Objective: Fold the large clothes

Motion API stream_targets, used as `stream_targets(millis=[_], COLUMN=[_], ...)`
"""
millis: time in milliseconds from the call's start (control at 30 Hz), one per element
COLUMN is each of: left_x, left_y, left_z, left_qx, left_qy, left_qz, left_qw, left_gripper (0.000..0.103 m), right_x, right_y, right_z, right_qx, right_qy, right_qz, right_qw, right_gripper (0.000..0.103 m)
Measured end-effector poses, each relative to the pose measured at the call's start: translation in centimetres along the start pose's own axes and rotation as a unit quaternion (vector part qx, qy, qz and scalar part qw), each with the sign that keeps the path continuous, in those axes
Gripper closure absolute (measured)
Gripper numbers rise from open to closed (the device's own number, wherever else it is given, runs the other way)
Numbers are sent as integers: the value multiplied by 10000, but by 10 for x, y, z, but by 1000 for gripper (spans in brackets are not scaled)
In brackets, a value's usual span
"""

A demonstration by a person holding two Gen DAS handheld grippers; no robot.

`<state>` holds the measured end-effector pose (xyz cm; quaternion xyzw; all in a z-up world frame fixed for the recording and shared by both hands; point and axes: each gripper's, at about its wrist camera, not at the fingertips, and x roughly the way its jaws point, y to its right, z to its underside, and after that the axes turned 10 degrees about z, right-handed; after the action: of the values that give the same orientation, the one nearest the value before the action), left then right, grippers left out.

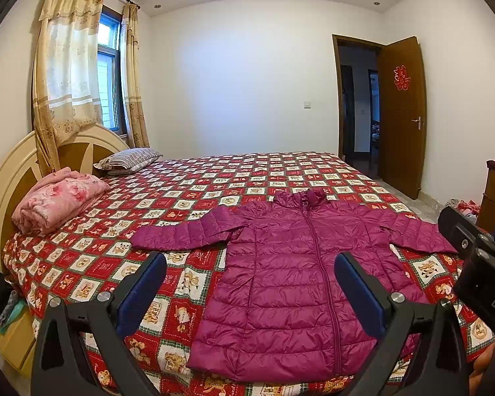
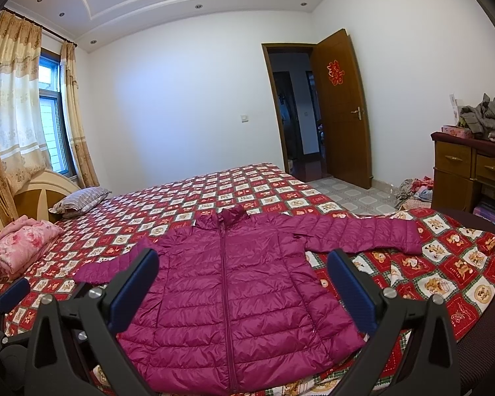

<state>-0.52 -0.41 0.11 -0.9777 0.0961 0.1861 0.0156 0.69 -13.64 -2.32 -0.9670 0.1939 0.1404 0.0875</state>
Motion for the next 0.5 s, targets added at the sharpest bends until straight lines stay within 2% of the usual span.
stream_targets(millis=[500], left_x=[0], left_y=[-1], left_z=[0], left_qx=[-11], left_qy=[-23], left_qz=[10], left_qw=[10000], left_gripper=[1], right_x=[3], right_y=[3], right_z=[0], right_qx=[-13], right_qy=[-104], right_qz=[3], right_qw=[9999], right_gripper=[0])
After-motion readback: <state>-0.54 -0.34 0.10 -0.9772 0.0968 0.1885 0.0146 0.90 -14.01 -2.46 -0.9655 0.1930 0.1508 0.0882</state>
